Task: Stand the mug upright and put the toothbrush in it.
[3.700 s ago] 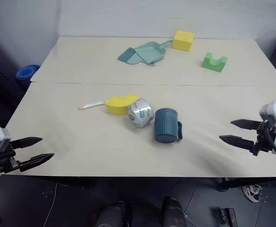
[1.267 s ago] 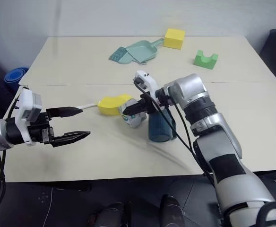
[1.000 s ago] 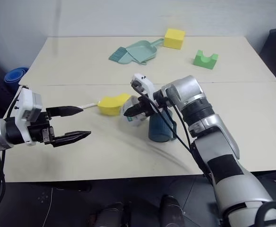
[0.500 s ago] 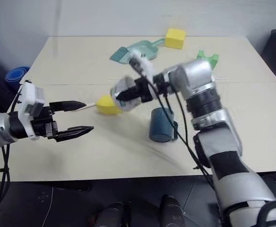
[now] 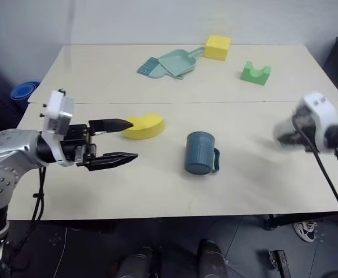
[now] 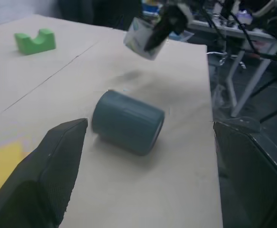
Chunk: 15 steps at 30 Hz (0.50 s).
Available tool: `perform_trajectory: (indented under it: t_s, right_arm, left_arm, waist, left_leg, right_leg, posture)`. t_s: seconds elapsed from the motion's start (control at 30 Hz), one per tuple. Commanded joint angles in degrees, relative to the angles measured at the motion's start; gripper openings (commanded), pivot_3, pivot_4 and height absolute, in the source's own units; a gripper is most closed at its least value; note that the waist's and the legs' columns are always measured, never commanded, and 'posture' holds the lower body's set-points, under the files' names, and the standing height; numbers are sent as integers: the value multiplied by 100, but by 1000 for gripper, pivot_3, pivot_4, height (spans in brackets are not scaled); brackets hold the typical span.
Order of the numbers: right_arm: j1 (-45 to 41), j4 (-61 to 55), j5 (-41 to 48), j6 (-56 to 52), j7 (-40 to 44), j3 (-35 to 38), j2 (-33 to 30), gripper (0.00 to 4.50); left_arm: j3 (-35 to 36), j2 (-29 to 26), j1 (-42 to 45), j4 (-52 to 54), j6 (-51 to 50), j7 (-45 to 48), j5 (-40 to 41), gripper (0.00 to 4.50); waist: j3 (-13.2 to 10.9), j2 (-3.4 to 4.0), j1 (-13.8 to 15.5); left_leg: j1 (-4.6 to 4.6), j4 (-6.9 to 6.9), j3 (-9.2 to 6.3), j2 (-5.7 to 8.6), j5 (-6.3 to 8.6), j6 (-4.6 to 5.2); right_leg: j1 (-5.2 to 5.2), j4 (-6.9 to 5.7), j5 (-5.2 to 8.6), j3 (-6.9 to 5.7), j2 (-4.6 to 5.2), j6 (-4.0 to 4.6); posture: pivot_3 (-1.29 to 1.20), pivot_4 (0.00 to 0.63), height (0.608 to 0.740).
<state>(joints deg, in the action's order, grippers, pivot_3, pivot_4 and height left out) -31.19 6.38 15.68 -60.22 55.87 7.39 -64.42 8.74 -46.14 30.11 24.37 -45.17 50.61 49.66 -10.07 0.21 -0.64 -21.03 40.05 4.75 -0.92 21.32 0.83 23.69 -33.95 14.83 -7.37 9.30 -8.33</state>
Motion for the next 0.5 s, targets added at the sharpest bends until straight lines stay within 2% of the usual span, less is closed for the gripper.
perform_trajectory:
  t_s: [0.03, 0.1, 0.17, 0.3, 0.43, 0.47, 0.5]
  right_arm:
    - [728, -344, -115, 290, -587, 759, 101, 137]
    - [1026, -211, -226, 539, -881, 854, 204, 856]
    - [1203, -163, -280, 753, -936, 869, 153, 1385]
    - [1107, -121, -283, 962, -819, 892, -199, 2569]
    - [-22, 107, -199, 1054, -462, 587, -752, 3919]
    - [-463, 116, -101, 943, -404, 459, -704, 4287]
    - [-1014, 104, -25, 837, -307, 240, -592, 4444]
  left_arm:
    - [-198, 106, 370, 75, 46, 194, 117, 4500]
    - [-308, 146, 483, 28, 91, 273, 42, 4500]
    - [-347, 158, 540, -41, 121, 310, -5, 4500]
    - [-279, 102, 475, -60, 147, 338, -66, 4500]
    - [33, -94, 149, 65, 131, 227, -92, 4500]
    - [155, -167, 45, 83, 127, 200, -94, 4500]
    - [321, -269, -91, 93, 134, 183, -108, 4500]
  waist:
    - [0, 1, 17]
    - [1, 1, 41]
    - [0, 3, 50]
    - [-2, 5, 59]
    - [-18, 33, 39]
    - [-19, 35, 10]
    - [-20, 36, -4]
  left_leg:
    - [2, 3, 0, -1, -3, -1]
    - [9, 5, 7, 0, -4, -1]
    - [8, 4, 14, 2, -3, -1]
    - [5, 2, 12, 2, -3, 0]
    - [5, 3, 19, 2, -3, 1]
    - [5, 1, 23, 2, -4, 2]
    - [11, -1, 27, -3, -3, 2]
  right_leg:
    - [-2, -2, 0, 4, 0, 1]
    - [-4, -3, -1, 13, 0, 1]
    - [-1, 0, -1, 20, 0, 1]
    - [1, 4, -1, 18, -1, 1]
    - [1, 12, 0, 24, -1, 1]
    - [4, 12, 0, 30, -1, 1]
    - [5, 11, 0, 35, -6, 2]
  posture:
    - [0, 150, 740]
    - [0, 150, 740]
    - [0, 150, 740]
    - [0, 150, 740]
    - [0, 150, 740]
    - [0, 150, 740]
    - [0, 150, 740]
